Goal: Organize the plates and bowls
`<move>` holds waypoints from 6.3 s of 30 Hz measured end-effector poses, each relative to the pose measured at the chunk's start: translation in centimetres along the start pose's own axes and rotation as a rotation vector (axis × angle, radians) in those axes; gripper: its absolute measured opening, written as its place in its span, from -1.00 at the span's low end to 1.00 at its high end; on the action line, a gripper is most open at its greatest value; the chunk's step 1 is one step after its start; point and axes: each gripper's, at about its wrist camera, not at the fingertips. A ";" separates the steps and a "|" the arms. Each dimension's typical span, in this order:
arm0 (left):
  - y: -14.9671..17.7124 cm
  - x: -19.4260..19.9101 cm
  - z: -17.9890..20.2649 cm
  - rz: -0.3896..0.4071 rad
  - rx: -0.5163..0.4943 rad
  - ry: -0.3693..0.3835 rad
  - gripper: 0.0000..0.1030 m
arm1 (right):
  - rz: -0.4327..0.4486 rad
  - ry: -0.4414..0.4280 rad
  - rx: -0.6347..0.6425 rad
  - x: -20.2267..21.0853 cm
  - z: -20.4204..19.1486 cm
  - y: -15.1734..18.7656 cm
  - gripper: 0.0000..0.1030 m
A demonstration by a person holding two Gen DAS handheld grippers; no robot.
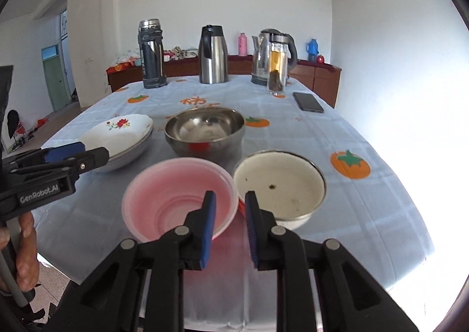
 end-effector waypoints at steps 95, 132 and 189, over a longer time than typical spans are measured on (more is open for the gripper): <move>-12.0 -10.8 1.2 -0.186 -0.076 0.222 -0.79 | -0.124 -0.114 -0.028 -8.7 3.5 -12.2 -0.81; -10.0 -14.5 0.0 -0.287 -0.051 0.301 -0.77 | -0.257 -0.081 0.017 -14.1 3.2 -12.2 -0.81; -9.3 -15.7 -0.8 -0.337 -0.005 0.316 -0.81 | -0.173 -0.007 0.120 -12.9 3.0 -11.1 -0.73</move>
Point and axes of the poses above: each gripper's, at about its wrist camera, not at the fingertips, and x roughly against the way its jaws point, z to its right, y to its underside, and after that the axes turned 6 degrees about -y, right-handed
